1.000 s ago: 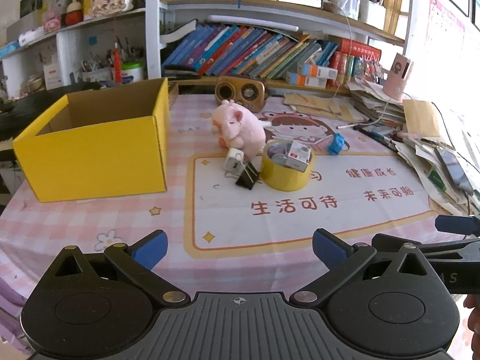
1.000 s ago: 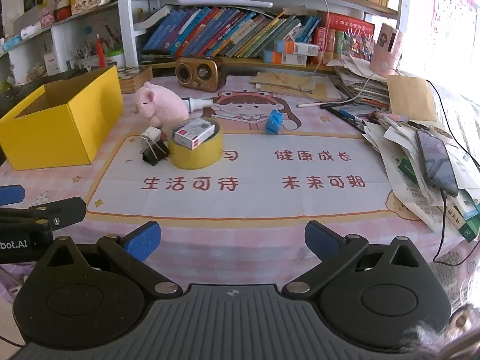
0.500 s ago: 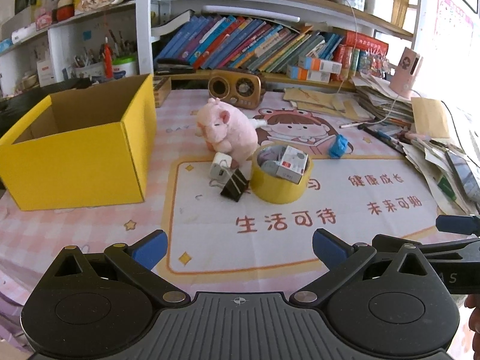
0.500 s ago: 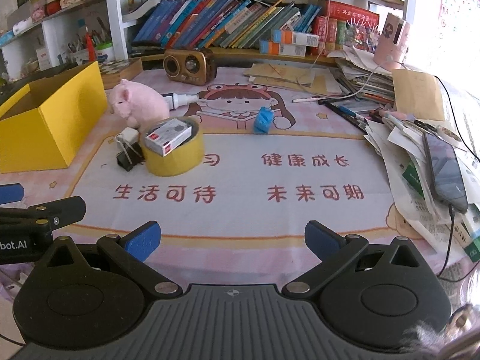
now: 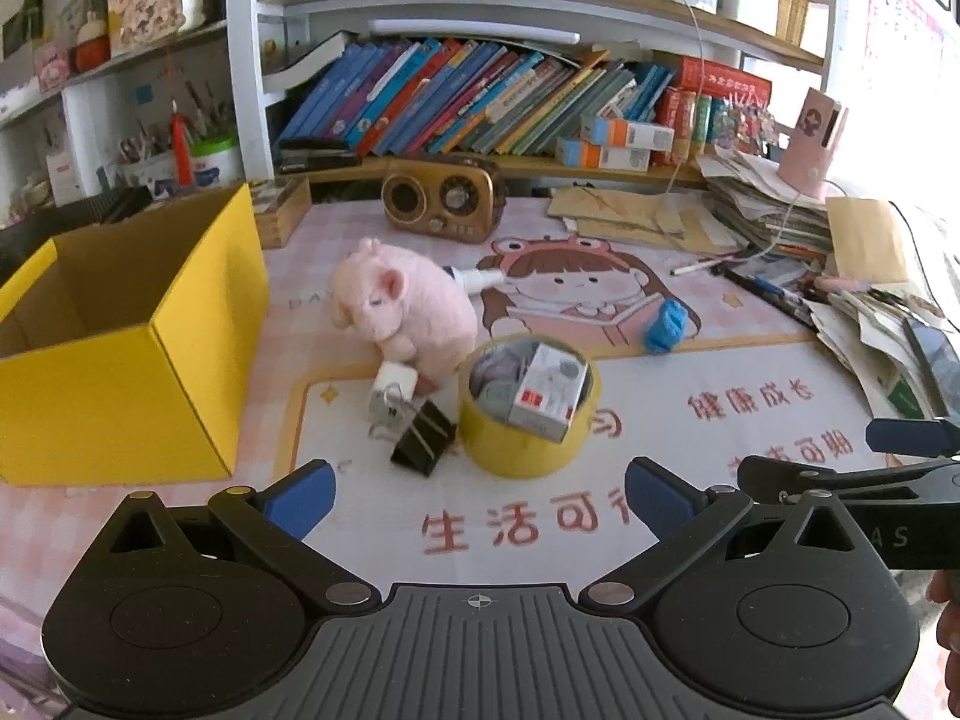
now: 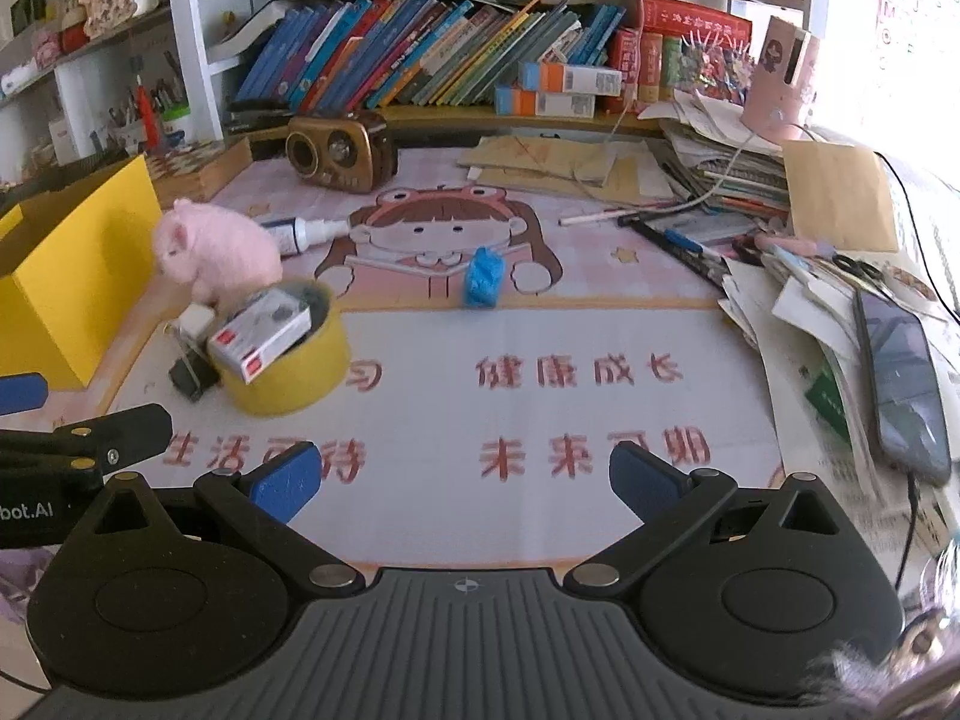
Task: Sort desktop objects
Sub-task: 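Move the left tool toward the tape roll while the right tool approaches the blue cube, then grasp the white-red card box with the left tool while the right tool grasps the blue cube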
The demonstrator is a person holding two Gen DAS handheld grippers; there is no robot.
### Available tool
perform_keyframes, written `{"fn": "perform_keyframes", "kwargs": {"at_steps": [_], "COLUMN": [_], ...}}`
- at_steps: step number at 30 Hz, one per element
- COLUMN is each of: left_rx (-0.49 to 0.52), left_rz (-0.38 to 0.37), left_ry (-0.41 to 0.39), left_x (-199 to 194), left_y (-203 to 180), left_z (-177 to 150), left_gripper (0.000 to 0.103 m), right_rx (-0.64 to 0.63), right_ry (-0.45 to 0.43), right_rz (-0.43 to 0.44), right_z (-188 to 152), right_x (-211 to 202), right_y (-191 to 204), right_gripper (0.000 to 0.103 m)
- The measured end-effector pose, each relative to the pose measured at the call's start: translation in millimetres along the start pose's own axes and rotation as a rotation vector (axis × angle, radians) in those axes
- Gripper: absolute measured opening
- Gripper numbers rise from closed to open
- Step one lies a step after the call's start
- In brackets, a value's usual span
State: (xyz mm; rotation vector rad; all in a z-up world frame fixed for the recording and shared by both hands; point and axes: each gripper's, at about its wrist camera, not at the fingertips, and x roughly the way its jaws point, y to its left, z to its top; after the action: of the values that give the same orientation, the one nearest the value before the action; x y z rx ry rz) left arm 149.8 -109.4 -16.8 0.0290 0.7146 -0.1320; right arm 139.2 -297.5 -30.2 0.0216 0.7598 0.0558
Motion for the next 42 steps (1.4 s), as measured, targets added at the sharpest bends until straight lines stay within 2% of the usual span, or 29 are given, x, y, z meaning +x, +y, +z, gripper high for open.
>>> {"fn": "perform_keyframes", "kwargs": {"at_steps": [11,20,28,31,33,40,42], "left_rx": [-0.019,0.002,-0.028,-0.048,-0.061,-0.068,-0.052], "left_rz": [0.061,0.069,0.057,0.054,0.057,0.064,0.063], "left_ry": [0.009,-0.004,0.008,0.024,0.043,0.064,0.067], "left_x": [17.0,27.8,36.5,39.9,43.7,56.4,61.8], "left_y": [-12.4,-32.5,-34.9,-33.6,-32.6,-35.7,-40.3], "left_z": [22.3,35.1,39.7,39.2,38.6,37.1,37.5], "left_gripper": [0.103,0.103,0.102,0.094,0.084,0.076,0.069], "right_rx": [-0.011,-0.023,-0.033,-0.041,-0.044,-0.054,-0.058], "right_ry": [-0.028,-0.011,-0.028,-0.041,-0.042,-0.028,-0.025], "right_rz": [0.078,0.115,0.134,0.135,0.136,0.134,0.132], "right_z": [37.0,57.1,67.9,70.1,70.9,70.0,68.8], "right_x": [26.4,48.0,56.4,57.5,58.3,61.2,62.0], "right_y": [-17.8,-35.4,-44.6,-46.6,-47.6,-51.9,-53.4], "right_gripper": [0.103,0.103,0.103,0.103,0.103,0.103,0.103]}}
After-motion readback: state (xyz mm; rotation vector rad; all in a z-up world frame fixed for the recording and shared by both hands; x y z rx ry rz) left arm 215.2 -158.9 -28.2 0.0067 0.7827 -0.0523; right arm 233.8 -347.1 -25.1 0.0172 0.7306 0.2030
